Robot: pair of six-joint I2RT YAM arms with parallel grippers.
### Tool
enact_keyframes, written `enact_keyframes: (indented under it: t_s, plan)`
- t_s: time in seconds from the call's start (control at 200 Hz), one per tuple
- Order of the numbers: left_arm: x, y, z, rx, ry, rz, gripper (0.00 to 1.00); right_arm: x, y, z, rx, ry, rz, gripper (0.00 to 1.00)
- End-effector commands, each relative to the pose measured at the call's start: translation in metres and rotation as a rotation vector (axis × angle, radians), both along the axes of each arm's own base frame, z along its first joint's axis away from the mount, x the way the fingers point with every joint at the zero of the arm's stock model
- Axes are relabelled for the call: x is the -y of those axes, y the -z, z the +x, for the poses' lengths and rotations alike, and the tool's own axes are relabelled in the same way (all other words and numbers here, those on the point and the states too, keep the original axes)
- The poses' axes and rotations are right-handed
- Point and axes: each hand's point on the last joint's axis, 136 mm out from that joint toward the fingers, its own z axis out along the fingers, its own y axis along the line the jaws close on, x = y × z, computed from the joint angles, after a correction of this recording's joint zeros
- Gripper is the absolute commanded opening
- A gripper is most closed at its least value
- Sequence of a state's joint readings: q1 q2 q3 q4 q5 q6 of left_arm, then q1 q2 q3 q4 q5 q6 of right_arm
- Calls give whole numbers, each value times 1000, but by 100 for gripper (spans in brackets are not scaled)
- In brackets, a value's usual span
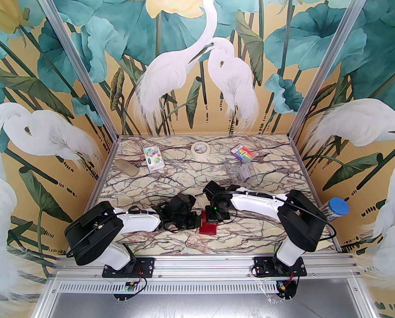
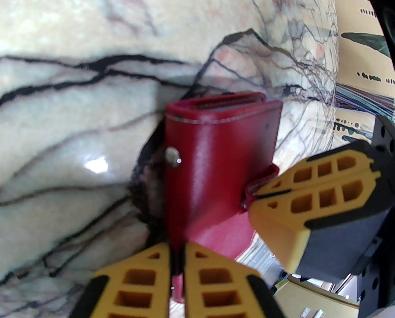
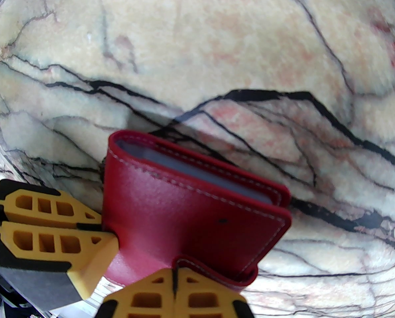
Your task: Put the credit cards into the card holder
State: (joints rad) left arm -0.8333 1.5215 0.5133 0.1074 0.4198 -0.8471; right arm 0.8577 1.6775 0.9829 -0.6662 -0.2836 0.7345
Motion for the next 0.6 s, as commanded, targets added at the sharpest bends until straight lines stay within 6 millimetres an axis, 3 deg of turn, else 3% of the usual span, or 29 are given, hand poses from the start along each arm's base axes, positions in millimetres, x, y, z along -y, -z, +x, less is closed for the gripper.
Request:
enact_keyframes:
  t_s: [0.0,0.155,0.22,0.255,0.325,0.43,0.515,0.56,0.595]
  plan:
    - [-8,-4,0,34,-18,37,19,1,-11,5,55,-14,-9,15]
    - [-23,-36,14,167,-62,75,43,-2,-46,22,168,-18,27,44]
    - [-37,-62,24,276,-99,108,53,0,-66,33,244,-22,26,50]
    - [-48,-77,30,341,-126,134,67,3,-78,42,299,-19,22,53]
    - [-74,-111,43,486,-198,194,81,12,-108,62,419,8,18,56]
    - [-131,-165,60,725,-369,307,99,41,-159,93,653,82,3,64]
    - [-188,-202,68,905,-567,419,100,83,-200,115,875,204,-38,81]
    - [-212,-217,70,993,-637,467,100,110,-218,124,988,280,-75,95]
    - [-225,-224,71,1062,-666,500,100,128,-230,131,1076,318,-92,97]
